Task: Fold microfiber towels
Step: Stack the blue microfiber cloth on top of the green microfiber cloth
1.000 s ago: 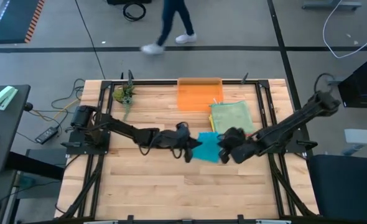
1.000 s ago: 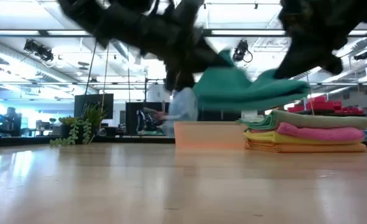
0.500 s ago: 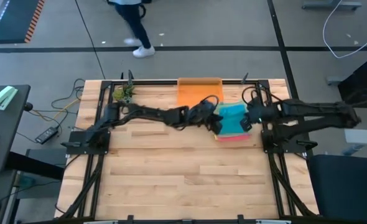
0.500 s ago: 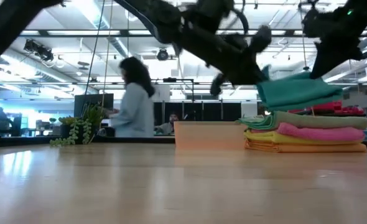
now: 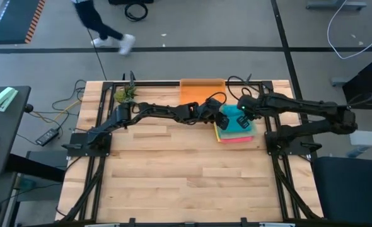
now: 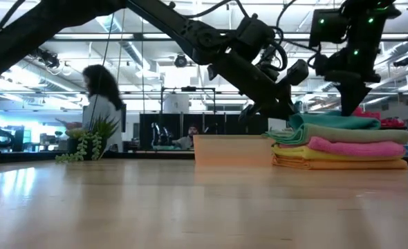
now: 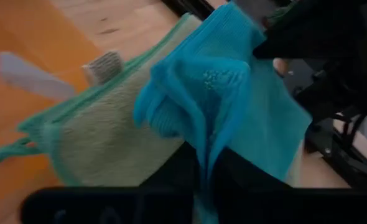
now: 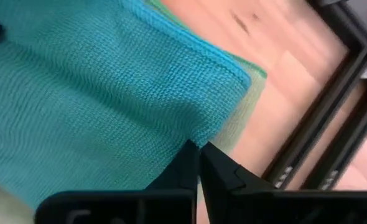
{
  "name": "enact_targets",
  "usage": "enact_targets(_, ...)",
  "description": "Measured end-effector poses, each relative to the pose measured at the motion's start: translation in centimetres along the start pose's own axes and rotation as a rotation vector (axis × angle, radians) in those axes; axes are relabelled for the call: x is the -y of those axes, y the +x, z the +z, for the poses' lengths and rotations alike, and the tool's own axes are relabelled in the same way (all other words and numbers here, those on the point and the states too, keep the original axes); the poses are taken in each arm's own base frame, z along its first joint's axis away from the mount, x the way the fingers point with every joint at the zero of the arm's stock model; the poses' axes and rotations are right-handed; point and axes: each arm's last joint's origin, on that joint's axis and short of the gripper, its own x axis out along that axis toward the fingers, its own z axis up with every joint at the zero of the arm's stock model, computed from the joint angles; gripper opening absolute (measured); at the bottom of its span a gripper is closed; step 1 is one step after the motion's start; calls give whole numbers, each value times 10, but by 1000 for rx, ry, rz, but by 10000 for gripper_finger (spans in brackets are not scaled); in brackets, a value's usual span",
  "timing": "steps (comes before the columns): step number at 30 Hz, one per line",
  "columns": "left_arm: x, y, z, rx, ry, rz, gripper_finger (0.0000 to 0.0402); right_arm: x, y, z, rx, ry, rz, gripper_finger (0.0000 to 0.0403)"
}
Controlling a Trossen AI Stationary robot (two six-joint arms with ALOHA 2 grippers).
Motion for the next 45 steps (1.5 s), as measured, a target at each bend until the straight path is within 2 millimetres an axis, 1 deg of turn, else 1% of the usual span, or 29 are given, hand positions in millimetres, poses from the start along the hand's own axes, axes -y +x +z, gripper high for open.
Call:
enact_targets(4,-5,1,0,-9,-6,16,94,-4,5,6,22,-9,-20,32)
enact_targets(9,-5,1,-2,-25,-2,28,157,-3,5,5,22,-11,-29,72)
enact_targets(11,-5,1,-2,-26,17,29,176,-2,2,4,33,-14,-24,95)
enact_targets(13,-4,-2,1,-25,73,27,191,1,-2,2,42,-22,-19,121)
enact_targets(15,0,-9,7,-21,129,22,200,4,-10,2,32,-13,-23,148)
enact_targets(18,12,-26,20,9,195,-2,203,9,-27,-2,-4,60,-7,182)
enact_targets(21,26,-41,28,27,306,-24,196,0,-35,-16,4,76,93,199)
enact_targets(23,31,-46,24,2,387,-26,189,-8,-38,-30,21,56,142,202)
enact_targets(26,35,-51,15,-79,497,-4,180,-18,-44,-49,65,28,218,204)
enact_targets(28,35,-59,10,-156,580,17,175,-23,-49,-58,94,-13,255,204)
enact_targets(31,36,-76,12,-238,711,36,172,-27,-57,-67,164,-77,283,204)
enact_targets(34,43,-87,19,-218,800,13,174,-30,-60,-72,217,-149,286,204)
enact_targets(35,46,-90,21,-199,820,1,174,-31,-61,-73,226,-170,286,204)
enact_targets(38,51,-93,19,-201,856,-24,175,-34,-62,-76,231,-250,287,204)
enact_targets(42,64,-96,9,-205,834,-81,169,-37,-62,-78,229,-330,283,204)
enact_targets(45,73,-101,2,-213,791,-90,156,-46,-63,-73,279,-370,315,204)
